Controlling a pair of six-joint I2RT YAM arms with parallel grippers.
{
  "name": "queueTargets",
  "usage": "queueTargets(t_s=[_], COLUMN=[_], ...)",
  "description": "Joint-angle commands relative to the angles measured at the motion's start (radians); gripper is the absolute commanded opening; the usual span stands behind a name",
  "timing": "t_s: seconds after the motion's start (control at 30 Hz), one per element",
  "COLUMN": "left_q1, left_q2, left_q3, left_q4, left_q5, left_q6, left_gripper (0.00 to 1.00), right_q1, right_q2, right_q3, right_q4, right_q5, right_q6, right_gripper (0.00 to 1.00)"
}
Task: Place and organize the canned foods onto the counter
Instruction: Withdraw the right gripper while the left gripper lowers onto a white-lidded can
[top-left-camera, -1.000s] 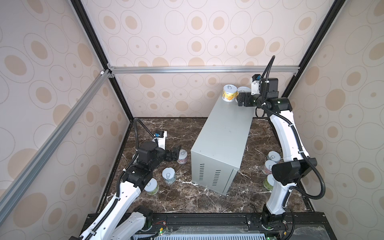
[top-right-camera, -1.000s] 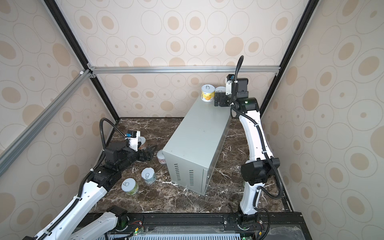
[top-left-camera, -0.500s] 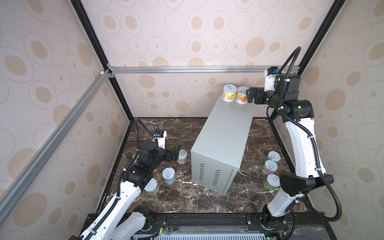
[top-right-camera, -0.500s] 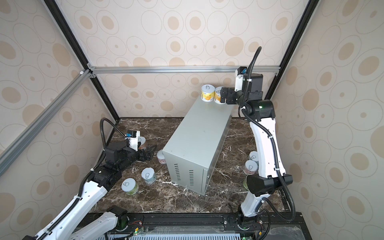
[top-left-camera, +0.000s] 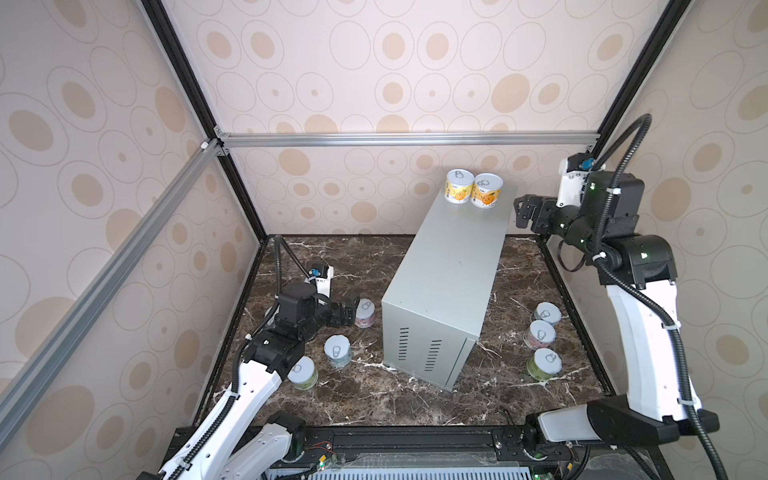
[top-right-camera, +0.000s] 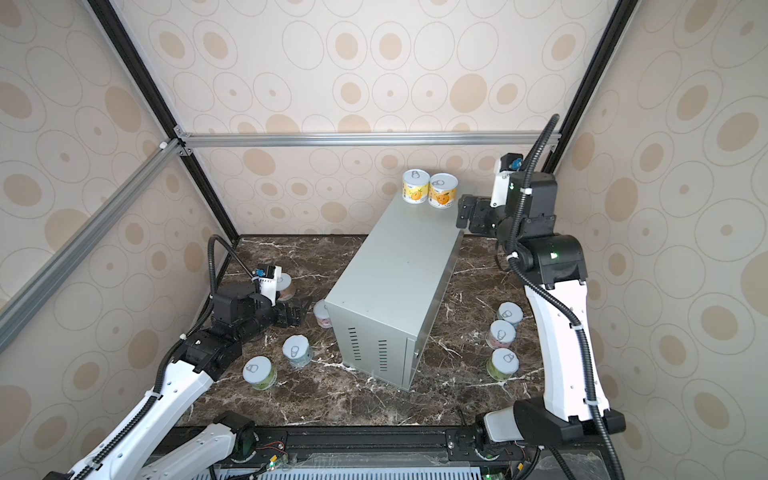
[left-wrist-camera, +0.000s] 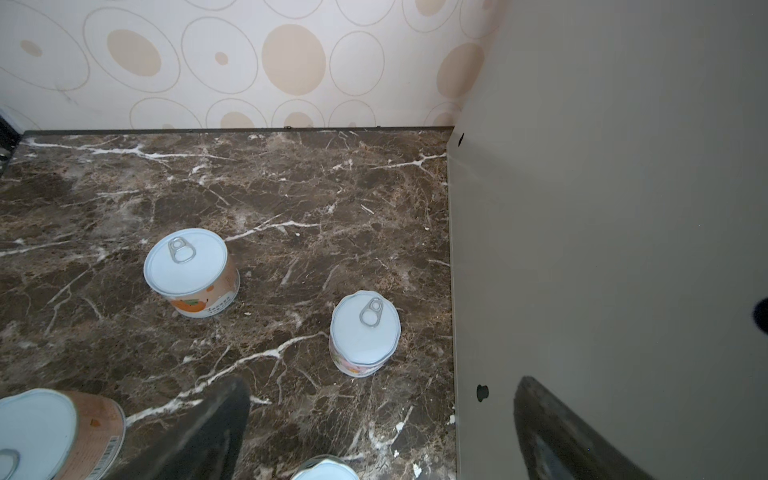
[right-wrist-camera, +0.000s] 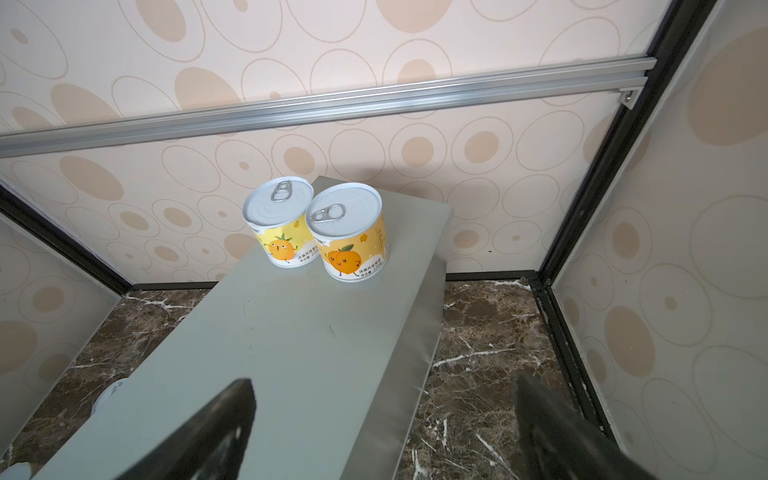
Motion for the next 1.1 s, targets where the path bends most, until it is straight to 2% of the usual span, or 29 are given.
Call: queueTargets(t_s=[0.0,0.23,0.47,1.07], left_q1=[0.008,0.006,0.006,0.004], left_q2=[-0.026,-0.047,0.03,0.083], left_q3=[0.026,-0.012,-0.039,-0.221], left_q4=[-0.09,-0.117,-0.114,0.024], left_q5=[-0.031,-0.074,-0.129,-0.16], left_q6=[-0.005,-0.03,-0.098,-0.251], left_gripper=[0.99,0.99,0.99,0.99], right_q1=[0.006,0.006,0.006,0.006], right_q2=[-0.079,-0.303,-0.526,-0.9], right_q3=[-0.084,-0.354,-0.618,-1.16], right_q4=[0.022,0.106,0.163,0.232], right_q5=[0.014,0.021,0.087,0.187], right_q6=[0.056,0.13,0.198,0.355], right_gripper=[0.99,0.99,0.99,0.99])
